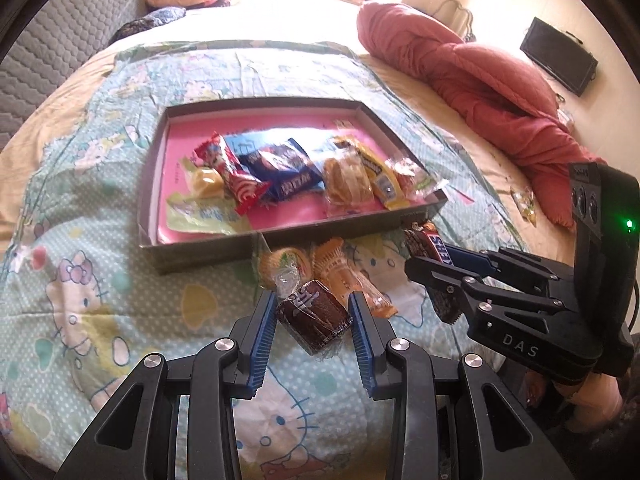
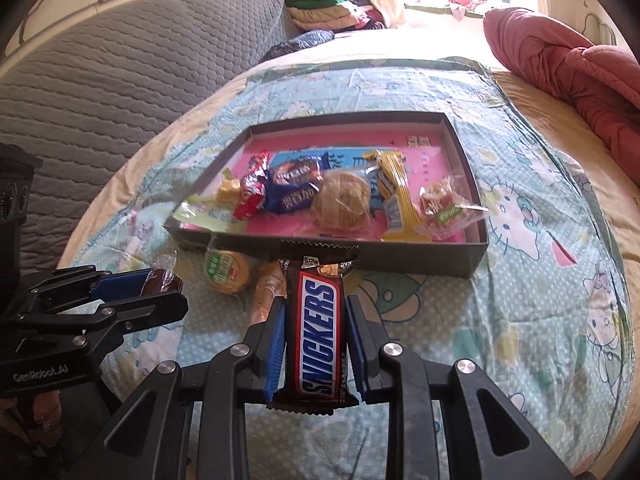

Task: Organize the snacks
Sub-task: 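Lift both held snacks and carry them over the tray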

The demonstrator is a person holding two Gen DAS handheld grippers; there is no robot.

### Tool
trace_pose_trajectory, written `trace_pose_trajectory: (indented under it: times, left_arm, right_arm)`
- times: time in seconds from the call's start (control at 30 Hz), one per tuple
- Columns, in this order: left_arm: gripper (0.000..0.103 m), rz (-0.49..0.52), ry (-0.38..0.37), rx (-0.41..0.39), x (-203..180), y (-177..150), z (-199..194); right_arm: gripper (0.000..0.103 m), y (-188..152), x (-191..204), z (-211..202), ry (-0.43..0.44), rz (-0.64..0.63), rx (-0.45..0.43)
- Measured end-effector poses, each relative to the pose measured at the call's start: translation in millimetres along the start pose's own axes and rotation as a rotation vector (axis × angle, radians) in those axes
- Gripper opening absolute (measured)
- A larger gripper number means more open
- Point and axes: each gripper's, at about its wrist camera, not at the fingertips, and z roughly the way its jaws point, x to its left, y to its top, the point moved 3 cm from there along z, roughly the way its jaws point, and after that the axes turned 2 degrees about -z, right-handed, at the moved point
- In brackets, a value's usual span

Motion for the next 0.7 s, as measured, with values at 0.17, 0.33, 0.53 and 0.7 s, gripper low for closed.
trace_pose_trajectory:
  times: [0.17,0.33,0.53,0.7]
  left_arm:
    - [0.038,-0.022,0.008,-0.037,9.0,6.8,-7.4]
    - [0.038,-0.040,0.020,-0.062,16.2,13.4,-11.4]
    - [0.038,-0.078,0.027,-0.100,28.9,24.7,-14.5]
    - [0.038,-0.116,0.035,-0.129,43.7,36.5,-16.0]
  right_arm:
    - [0.029,5.0,3.5,-5.2,0.013,-0.009,-0.024]
    - [0.029,10.1,3.4,-8.9,0.015,-0.008,-0.044]
    - [0.029,20.6,0.6,-13.5,0.017,0.003,-0.078]
    - [0.029,29.3,-0.4,-13.1,0.016,0.011,-0.095]
